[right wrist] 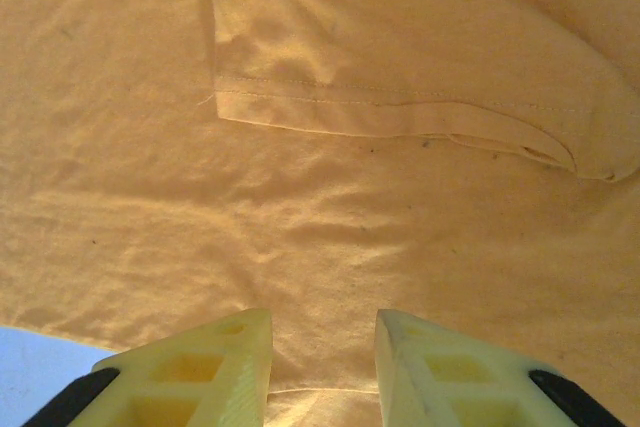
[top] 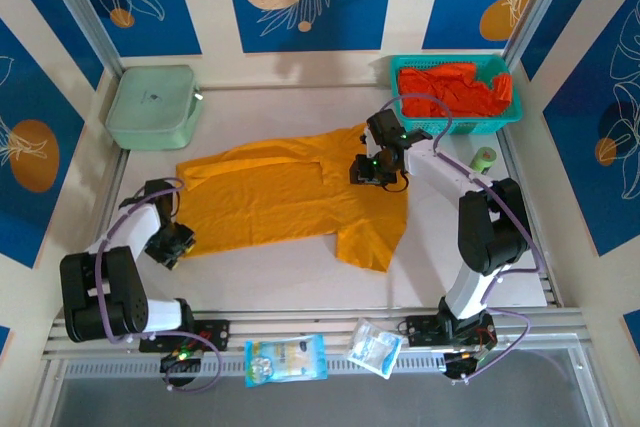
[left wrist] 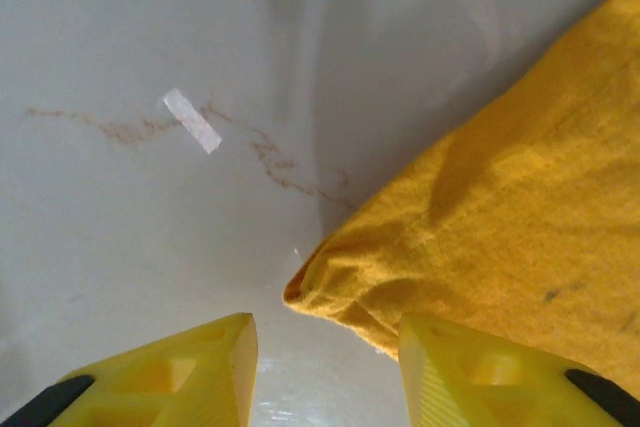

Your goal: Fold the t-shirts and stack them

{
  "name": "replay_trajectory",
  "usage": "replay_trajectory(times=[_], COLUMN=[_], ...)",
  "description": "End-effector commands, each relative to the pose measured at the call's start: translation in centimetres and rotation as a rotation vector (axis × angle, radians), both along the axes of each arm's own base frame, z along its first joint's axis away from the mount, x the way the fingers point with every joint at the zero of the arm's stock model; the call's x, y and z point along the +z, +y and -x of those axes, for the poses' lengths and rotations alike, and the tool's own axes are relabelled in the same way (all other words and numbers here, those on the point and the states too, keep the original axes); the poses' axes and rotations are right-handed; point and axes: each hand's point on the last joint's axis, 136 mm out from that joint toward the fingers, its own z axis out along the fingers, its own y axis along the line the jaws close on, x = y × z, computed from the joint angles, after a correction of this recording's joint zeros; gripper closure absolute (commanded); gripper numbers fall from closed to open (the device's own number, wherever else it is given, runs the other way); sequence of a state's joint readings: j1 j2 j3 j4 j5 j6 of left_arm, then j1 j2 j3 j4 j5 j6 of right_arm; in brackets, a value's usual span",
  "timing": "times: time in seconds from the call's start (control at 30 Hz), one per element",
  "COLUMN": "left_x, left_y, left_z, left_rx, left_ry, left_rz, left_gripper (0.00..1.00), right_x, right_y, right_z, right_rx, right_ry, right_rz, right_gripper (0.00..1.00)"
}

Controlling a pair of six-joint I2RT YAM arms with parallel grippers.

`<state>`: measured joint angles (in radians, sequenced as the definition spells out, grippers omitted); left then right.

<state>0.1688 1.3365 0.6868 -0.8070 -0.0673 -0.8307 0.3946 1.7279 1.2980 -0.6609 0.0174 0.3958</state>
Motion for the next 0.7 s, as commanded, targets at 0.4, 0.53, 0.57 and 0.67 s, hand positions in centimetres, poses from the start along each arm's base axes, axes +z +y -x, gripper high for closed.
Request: replay_trajectory(times=[0.4,0.53,0.57,0.67], left_x=[-3.7,-3.7,-3.6,-3.3], left_y=[0.4,0.5,0.5,0.6], left_z=[-2.6,-4.2,-4.6,-5.8], left_rx=[-0.002,-0.032,-0.041,-0.063], left_ry=[-0.039,-0.068,-0.076,-0.104], left_rz=[0.036,0.042,0.046,0.047], left_gripper=[0.68,0.76,0.79,0.86], right_x=[1.9,5.0,6.2,10.5], right_y=[0.6,0.0,-0.2,-0.7], right_z=[2.1,2.2,2.2,2.4], right_rx=[0.051,0.071,0.082,0.119], right_ry=[-0.009,-0.099,-0.144,-0.317], right_rz=[-0.003,0.006,0.009,0.01], right_gripper=[0.67,0.68,0.69,0.69])
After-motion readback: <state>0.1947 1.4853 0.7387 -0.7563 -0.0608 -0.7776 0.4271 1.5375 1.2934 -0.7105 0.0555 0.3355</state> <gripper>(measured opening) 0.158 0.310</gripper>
